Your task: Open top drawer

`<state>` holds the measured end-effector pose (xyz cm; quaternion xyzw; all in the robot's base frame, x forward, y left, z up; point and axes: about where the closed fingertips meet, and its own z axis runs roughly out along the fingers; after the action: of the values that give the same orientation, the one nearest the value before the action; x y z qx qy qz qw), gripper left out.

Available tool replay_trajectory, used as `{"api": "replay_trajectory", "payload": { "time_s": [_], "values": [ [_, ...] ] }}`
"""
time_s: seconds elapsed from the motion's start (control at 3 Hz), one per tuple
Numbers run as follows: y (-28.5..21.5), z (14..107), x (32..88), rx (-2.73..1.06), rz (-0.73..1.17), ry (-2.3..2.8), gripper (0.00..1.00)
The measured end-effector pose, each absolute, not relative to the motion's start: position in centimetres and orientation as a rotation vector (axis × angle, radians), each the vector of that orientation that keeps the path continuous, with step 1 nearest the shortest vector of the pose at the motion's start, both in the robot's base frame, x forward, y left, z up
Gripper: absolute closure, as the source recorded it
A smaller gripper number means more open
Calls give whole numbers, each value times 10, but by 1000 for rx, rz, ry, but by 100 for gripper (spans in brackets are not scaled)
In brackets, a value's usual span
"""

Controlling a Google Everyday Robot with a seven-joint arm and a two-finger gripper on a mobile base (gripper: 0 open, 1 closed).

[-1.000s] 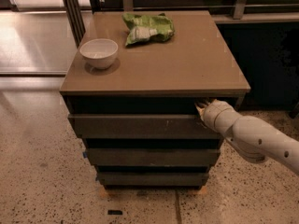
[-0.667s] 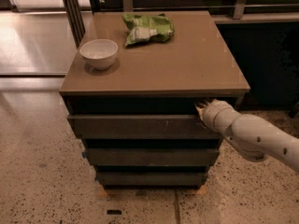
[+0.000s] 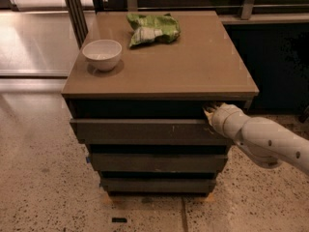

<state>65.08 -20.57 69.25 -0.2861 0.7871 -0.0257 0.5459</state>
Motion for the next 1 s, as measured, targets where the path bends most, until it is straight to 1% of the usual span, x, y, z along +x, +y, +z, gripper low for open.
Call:
{"api": "replay_trajectory", "payload": {
  "time_s": [1.0],
  "values": [
    [-208, 692, 645, -672, -53, 1905, 100]
  ]
}}
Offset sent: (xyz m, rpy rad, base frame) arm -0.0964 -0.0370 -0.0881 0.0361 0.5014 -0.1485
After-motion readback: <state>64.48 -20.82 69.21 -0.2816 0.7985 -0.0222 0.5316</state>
